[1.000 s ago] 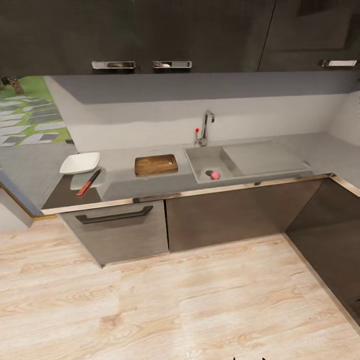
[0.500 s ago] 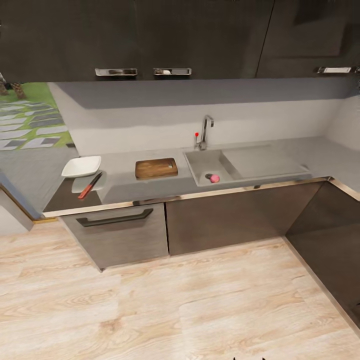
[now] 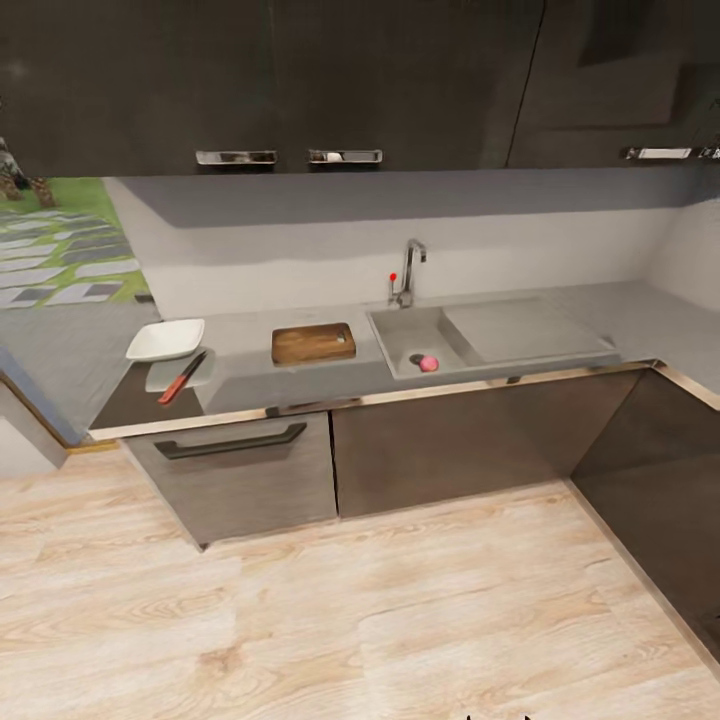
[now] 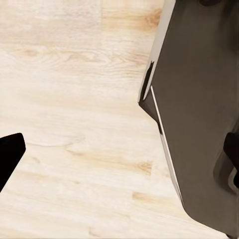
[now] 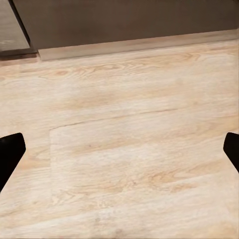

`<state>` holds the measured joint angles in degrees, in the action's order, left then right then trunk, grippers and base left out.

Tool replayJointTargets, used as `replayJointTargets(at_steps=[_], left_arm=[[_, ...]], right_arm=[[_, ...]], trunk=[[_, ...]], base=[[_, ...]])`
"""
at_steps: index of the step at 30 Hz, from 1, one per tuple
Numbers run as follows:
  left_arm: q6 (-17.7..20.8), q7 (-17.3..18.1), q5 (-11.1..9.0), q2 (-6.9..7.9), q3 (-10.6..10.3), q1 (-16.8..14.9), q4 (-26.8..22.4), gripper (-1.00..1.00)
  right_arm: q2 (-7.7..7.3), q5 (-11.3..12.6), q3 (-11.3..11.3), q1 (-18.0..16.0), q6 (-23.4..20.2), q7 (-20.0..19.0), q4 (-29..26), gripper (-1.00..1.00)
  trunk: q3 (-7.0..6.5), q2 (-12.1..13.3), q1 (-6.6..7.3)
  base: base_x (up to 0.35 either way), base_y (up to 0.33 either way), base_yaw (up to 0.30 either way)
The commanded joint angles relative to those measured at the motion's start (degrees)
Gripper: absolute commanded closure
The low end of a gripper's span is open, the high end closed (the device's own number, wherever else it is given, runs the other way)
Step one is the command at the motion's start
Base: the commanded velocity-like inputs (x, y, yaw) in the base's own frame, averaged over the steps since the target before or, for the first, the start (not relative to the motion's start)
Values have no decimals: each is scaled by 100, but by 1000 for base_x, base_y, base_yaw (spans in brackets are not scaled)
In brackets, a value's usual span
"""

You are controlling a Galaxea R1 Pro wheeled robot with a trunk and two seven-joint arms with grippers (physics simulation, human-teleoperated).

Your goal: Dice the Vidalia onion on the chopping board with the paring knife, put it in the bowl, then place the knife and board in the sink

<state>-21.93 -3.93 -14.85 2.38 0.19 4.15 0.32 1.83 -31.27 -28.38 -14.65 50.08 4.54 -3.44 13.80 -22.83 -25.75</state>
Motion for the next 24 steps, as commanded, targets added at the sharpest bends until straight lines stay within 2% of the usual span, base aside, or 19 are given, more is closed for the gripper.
replayJointTargets(at_steps=[1,24], left_arm=[[-22,-11,0,0,-1,-2,4,-100],[-22,-11,0,0,-1,-2,4,-100]], right_arm=[[1,-59,-18,-3,10,47,1,-100],[0,-60,-14,-3,1,47,10,-100]], trunk=[[-1,-9,-3],[-209,-9,-3]], base=[[0,0,0],[0,0,0]])
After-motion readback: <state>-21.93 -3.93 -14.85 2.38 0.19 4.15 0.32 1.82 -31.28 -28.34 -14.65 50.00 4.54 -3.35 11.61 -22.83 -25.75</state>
